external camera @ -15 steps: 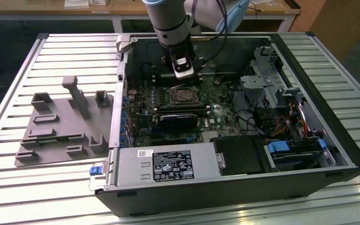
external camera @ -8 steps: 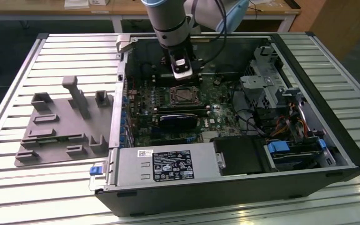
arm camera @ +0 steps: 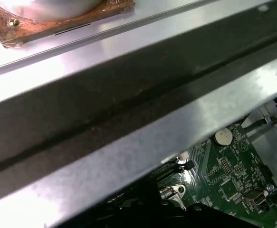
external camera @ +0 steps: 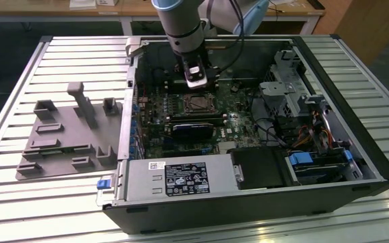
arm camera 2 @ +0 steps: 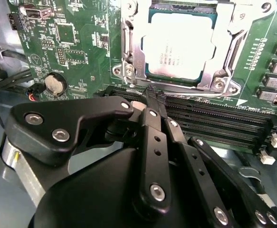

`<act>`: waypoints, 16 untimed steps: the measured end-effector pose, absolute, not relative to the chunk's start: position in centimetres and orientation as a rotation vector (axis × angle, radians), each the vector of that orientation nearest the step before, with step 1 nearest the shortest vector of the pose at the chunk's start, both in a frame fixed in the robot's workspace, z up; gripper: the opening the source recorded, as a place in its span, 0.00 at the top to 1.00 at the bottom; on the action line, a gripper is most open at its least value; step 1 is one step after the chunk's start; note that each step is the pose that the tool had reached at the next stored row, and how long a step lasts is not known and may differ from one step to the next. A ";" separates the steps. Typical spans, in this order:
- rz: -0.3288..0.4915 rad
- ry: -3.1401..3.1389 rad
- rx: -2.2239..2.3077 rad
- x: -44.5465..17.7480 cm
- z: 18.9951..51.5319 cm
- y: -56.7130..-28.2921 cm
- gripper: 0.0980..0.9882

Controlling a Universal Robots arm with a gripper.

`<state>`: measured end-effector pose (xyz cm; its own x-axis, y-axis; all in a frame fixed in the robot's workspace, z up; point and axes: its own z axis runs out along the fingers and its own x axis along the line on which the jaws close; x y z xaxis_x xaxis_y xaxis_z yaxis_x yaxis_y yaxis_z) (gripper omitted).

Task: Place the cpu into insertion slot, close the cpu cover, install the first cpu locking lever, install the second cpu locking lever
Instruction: 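Install the first cpu locking lever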

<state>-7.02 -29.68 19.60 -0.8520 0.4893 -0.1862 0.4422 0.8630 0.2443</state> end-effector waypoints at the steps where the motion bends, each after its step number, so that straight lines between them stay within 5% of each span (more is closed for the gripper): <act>1: 0.281 2.794 0.712 -7.0 19.5 -29.7 0.99; 16: 0.271 2.788 0.729 -7.0 19.0 -29.7 0.99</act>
